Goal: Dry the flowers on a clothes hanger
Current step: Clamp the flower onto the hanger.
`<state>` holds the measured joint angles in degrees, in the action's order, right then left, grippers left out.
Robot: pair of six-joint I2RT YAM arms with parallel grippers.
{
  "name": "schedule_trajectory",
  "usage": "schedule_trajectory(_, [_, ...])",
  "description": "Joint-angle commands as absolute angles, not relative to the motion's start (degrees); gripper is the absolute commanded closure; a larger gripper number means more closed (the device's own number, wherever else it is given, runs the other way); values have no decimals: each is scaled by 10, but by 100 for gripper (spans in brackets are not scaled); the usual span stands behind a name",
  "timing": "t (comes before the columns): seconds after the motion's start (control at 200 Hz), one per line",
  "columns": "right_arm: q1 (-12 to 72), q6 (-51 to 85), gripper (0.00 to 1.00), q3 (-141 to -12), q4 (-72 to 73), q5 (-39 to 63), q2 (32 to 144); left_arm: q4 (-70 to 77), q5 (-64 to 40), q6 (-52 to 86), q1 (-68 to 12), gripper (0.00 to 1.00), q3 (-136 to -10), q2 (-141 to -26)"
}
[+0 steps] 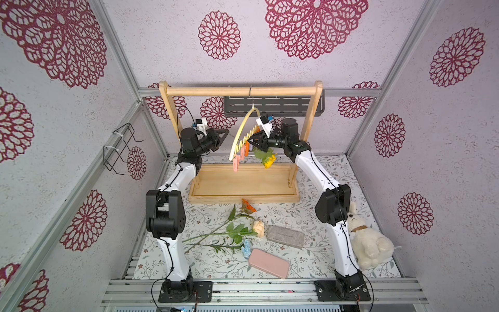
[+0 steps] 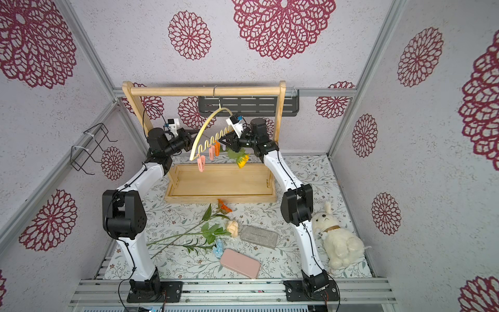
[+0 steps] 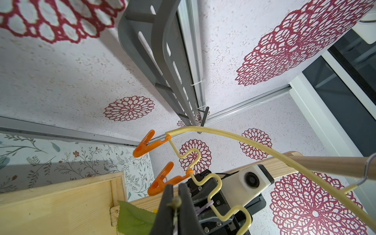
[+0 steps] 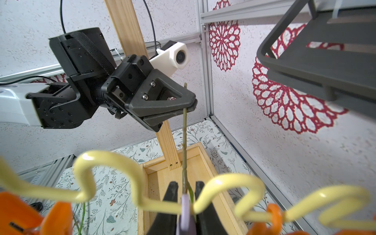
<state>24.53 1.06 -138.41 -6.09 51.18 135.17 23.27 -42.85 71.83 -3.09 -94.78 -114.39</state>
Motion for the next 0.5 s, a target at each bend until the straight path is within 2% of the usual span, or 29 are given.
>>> schedule_trajectory(0.0, [247, 6, 79, -1395, -82, 506, 1327, 251, -429, 718, -28, 100, -960, -1138])
schedule_trajectory(0.065, [247, 5, 73, -1395, -83, 506, 1327, 251, -429, 717, -29, 100, -958, -1137])
schedule_trajectory(0.495, [247, 9, 63, -1395, -83, 509, 1325, 239, -428, 704, -29, 100, -953, -1136])
